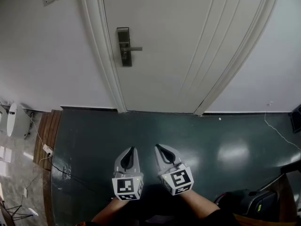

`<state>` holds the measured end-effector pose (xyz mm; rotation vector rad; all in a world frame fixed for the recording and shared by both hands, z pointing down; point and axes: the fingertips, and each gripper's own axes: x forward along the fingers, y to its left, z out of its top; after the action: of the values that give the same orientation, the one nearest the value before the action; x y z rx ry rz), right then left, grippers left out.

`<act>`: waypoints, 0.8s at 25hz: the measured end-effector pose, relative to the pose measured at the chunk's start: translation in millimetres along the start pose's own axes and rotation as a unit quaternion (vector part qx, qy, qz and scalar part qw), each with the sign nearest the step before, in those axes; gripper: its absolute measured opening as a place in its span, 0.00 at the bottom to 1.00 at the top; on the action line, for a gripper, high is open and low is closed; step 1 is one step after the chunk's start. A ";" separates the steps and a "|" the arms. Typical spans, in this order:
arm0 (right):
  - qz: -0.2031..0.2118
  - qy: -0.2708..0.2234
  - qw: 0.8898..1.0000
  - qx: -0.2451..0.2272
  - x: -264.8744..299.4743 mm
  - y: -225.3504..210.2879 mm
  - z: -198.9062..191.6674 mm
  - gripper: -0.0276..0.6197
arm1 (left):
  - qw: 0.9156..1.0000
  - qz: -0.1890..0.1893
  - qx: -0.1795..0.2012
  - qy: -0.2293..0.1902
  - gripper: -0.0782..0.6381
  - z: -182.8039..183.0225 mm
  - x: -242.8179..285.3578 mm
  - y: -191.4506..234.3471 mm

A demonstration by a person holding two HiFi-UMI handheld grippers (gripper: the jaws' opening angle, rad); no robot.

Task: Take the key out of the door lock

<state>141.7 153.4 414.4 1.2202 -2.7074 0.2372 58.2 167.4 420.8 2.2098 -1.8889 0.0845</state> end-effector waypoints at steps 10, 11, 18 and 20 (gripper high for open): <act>-0.011 -0.006 1.000 0.000 18.1 19.3 5.4 0.03 | 1.000 0.002 -0.013 -0.015 0.13 3.1 -7.8 33.3; -0.010 -0.006 1.000 0.000 22.5 24.5 5.8 0.03 | 1.000 0.005 -0.014 -0.017 0.13 4.3 -9.2 40.4; -0.006 -0.004 1.000 -0.005 53.0 54.6 9.7 0.03 | 0.999 0.024 -0.021 -0.023 0.13 7.4 -23.9 87.3; -0.002 -0.001 1.000 -0.008 62.2 58.7 10.1 0.03 | 0.999 0.031 -0.028 -0.021 0.13 6.1 -25.1 98.7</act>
<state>56.0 144.4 413.2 1.2237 -2.7029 0.2139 -43.4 176.4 423.7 2.1329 -1.9575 -0.0036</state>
